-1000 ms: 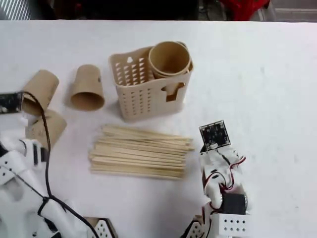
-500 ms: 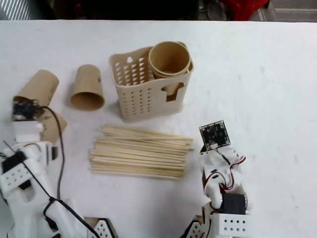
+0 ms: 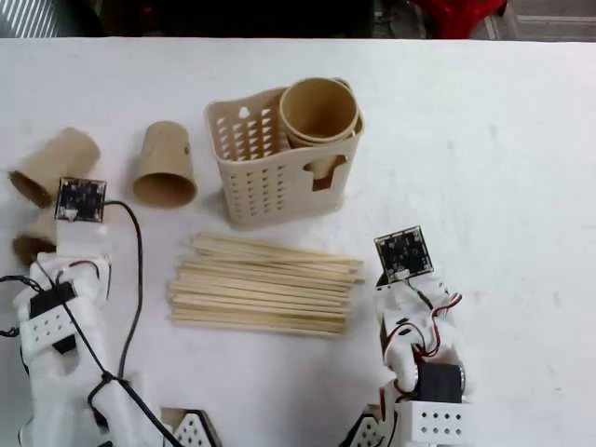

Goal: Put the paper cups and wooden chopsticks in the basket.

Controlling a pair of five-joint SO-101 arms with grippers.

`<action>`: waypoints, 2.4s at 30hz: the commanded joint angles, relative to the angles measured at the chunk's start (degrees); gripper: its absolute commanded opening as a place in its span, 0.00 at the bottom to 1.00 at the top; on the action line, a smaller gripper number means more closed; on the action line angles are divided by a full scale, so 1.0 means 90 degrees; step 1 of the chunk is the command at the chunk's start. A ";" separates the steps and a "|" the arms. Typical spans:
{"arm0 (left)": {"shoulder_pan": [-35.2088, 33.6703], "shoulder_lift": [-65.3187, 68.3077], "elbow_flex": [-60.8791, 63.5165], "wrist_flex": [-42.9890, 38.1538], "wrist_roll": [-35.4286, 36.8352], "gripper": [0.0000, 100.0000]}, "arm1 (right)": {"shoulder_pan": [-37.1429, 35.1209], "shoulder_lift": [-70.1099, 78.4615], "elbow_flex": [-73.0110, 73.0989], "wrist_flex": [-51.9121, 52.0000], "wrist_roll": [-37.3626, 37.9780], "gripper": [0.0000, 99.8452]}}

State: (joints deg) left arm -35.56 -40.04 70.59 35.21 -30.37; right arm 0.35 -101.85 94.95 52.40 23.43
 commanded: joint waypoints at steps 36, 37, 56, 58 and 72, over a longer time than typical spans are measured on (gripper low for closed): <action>0.0269 -0.0122 -0.6320 0.4435 0.0488 0.03 | -0.0054 -0.0034 -0.0020 -0.0083 0.0059 0.04; 0.0366 -0.0122 -0.6554 0.4630 0.0527 0.03 | -0.0054 -0.0034 -0.0020 -0.0083 0.0059 0.04; 0.6002 0.0054 -0.8567 0.5538 0.2159 0.03 | -0.0054 -0.0034 -0.0020 -0.0083 0.0059 0.04; 0.6422 0.0464 -0.8615 0.5451 0.2139 0.03 | -0.0054 -0.0034 -0.0020 -0.0083 0.0059 0.04; 0.6628 0.3678 -1.1438 0.6212 0.1651 0.02 | -0.0054 -0.0034 -0.0020 -0.0083 0.0059 0.04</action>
State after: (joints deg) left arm 23.78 -13.32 -22.68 88.31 -14.81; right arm 0.35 -101.85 94.95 52.40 23.43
